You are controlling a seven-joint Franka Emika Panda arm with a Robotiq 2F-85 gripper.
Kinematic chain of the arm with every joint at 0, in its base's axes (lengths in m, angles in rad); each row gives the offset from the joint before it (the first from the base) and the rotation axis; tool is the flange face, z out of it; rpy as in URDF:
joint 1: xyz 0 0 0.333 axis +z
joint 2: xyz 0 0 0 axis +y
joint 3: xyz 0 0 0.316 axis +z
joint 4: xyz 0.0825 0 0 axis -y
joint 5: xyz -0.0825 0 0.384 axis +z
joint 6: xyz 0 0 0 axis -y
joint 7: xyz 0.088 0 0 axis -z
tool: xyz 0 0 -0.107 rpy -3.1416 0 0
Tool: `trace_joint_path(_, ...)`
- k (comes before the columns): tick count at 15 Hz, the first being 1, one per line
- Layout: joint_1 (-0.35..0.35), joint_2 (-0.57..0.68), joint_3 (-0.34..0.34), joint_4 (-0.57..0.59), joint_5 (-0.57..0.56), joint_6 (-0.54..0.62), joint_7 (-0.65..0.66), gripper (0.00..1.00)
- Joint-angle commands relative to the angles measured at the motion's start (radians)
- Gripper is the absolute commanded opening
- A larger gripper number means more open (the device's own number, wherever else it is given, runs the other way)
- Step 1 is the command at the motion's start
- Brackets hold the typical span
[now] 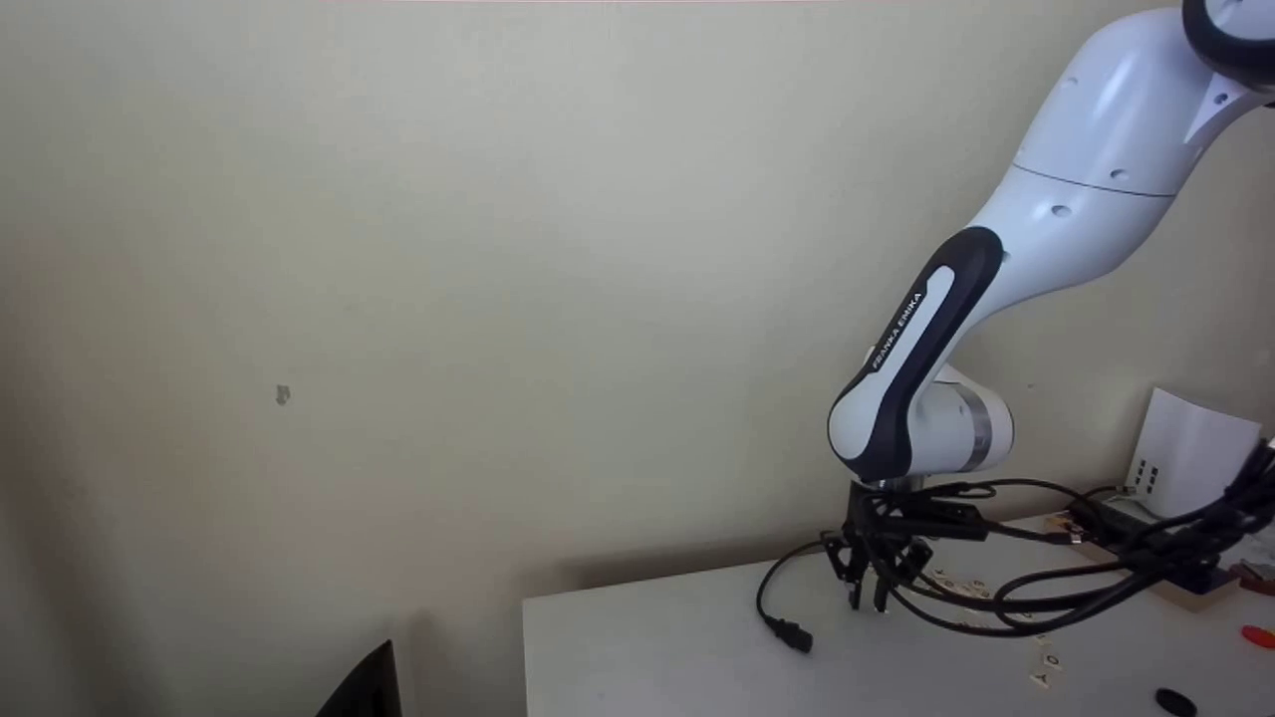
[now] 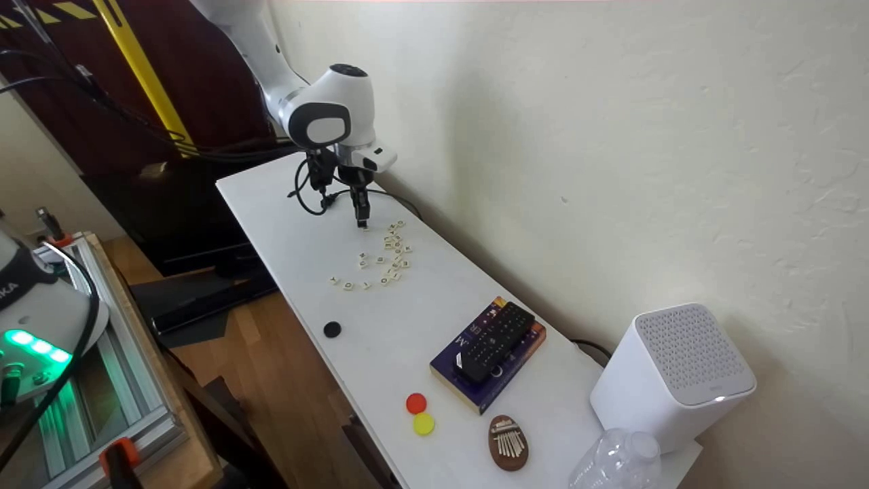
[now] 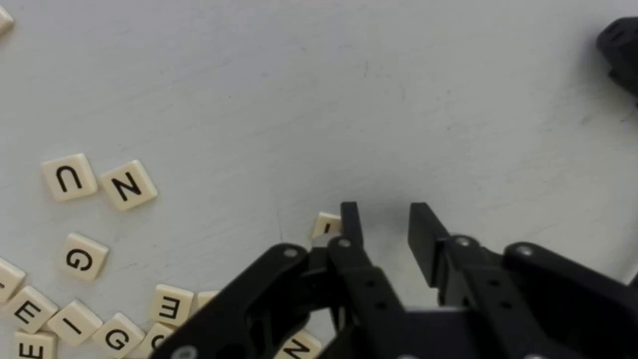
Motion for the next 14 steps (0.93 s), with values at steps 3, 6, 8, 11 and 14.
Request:
trace_joint_path(3, 0.002, 0.011, -0.006, 0.000, -0.009, 0.031, 0.019, 0.00)
trace_joint_path(6, 0.004, 0.022, -0.004, 0.014, -0.027, -0.002, -0.001, 0.00)
trace_joint_path(8, -0.006, 0.026, 0.006, 0.021, -0.041, -0.028, -0.030, 0.00)
trace_joint_path(11, -0.019, 0.029, 0.018, 0.026, -0.069, -0.061, -0.087, 0.00)
trace_joint_path(14, -0.010, 0.031, 0.013, 0.028, -0.115, -0.087, -0.135, 0.00)
